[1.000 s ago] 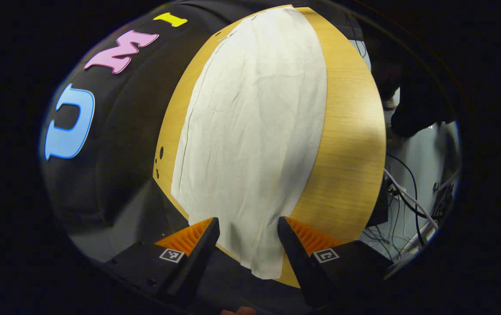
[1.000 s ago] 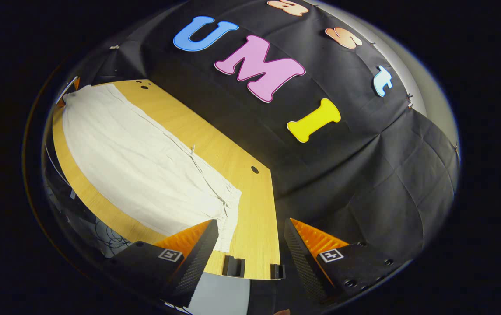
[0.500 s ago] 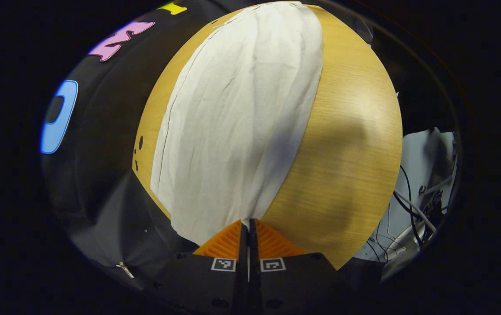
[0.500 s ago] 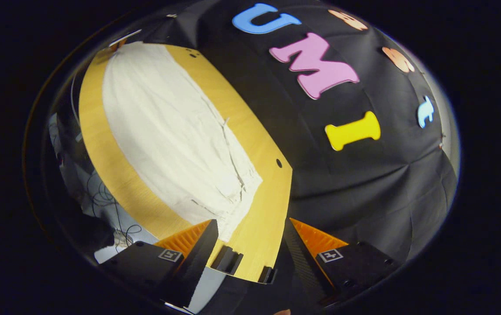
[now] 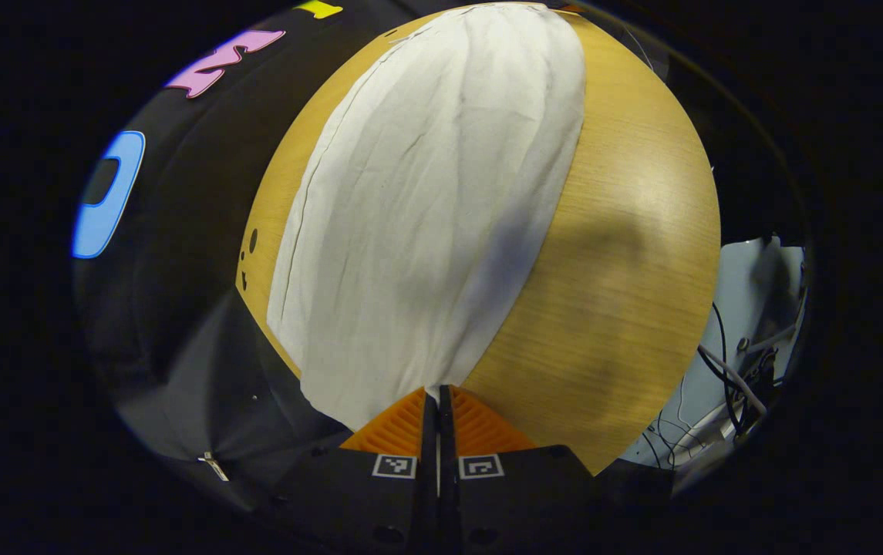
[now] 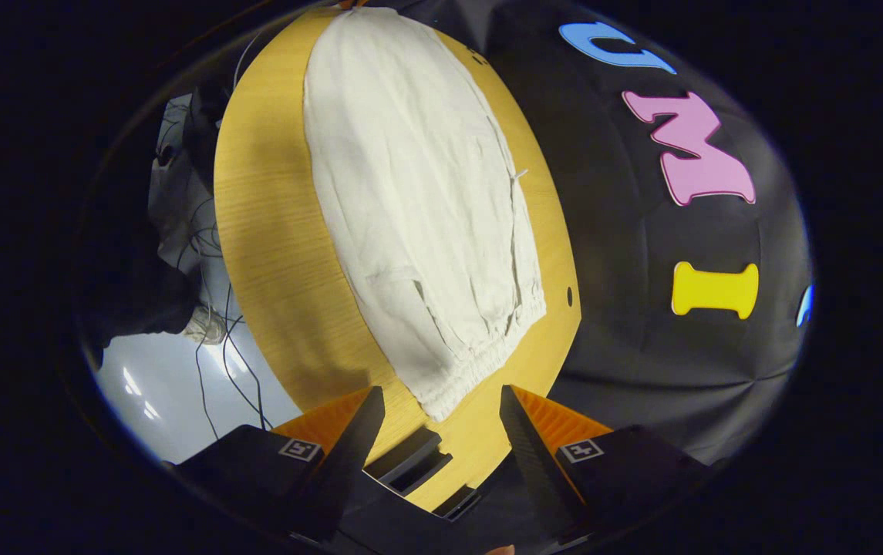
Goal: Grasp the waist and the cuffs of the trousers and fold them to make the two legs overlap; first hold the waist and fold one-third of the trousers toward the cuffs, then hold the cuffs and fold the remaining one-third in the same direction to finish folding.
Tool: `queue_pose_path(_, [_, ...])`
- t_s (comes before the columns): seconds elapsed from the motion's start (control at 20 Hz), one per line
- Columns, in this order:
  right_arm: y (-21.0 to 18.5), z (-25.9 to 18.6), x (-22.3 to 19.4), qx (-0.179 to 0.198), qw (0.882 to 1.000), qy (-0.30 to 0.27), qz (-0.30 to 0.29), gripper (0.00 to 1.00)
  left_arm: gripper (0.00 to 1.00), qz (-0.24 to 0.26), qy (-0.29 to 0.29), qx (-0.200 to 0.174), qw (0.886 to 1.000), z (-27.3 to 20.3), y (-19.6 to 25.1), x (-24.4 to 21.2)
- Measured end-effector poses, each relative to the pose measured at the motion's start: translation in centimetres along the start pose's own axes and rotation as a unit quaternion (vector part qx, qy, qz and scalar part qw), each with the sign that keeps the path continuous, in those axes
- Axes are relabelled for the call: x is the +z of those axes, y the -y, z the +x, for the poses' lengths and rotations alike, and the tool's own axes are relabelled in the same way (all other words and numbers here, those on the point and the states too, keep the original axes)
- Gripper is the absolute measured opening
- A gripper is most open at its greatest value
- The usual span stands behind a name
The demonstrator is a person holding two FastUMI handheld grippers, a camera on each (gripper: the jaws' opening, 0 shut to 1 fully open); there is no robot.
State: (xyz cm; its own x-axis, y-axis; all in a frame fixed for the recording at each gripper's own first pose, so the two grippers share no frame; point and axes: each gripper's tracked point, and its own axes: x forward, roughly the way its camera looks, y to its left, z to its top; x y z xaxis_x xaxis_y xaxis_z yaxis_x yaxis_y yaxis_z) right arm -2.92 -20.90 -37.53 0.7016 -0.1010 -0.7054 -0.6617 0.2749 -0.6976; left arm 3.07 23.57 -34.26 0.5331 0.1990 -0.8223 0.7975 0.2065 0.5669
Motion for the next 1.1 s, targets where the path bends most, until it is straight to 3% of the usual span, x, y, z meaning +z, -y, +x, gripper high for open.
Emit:
queue_pose_path(0.25, [1.8,3.1,0.2,-0.01,0.999,0.011,-0.035,0.92,0.06,-0.007,-0.003,0.004,1.0,0.0,0.0,0.1])
queue_pose_path(0.4, [1.8,4.7,0.9,0.014,0.999,0.017,-0.026,0.86,0.06,-0.004,-0.006,0.013,1.0,0.1,-0.1,0.0])
queue_pose_path(0.45, [1.2,5.3,0.8,0.032,0.999,0.01,-0.016,0.71,0.06,-0.009,-0.008,0.015,1.0,0.1,-0.1,0.1])
queue_pose_path(0.55, [1.2,6.2,0.4,0.045,0.999,-0.011,-0.004,0.31,0.06,-0.024,-0.012,0.019,0.999,0.1,-0.1,0.1])
queue_pose_path(0.6, [1.2,6.3,0.3,0.047,0.999,-0.018,0.004,0.17,0.06,-0.028,-0.015,0.023,0.999,0.1,-0.1,0.1])
queue_pose_path(0.7, [1.3,6.1,0.5,0.058,0.998,-0.029,0.009,0.18,0.06,-0.019,-0.018,0.032,0.999,0.1,-0.2,0.1])
queue_pose_path(0.75, [1.2,6.2,0.5,0.062,0.998,-0.032,0.001,0.11,0.06,-0.016,-0.021,0.036,0.999,0.0,-0.2,0.2])
queue_pose_path(0.85, [1.2,5.7,1.1,0.072,0.997,-0.023,-0.005,0.06,0.06,-0.032,-0.022,0.032,0.999,0.1,0.1,0.1])
queue_pose_path(1.1, [3.7,3.3,2.0,0.051,0.997,0.0,0.052,0.06,0.05,-0.076,-0.019,0.028,0.997,-0.2,0.0,0.7])
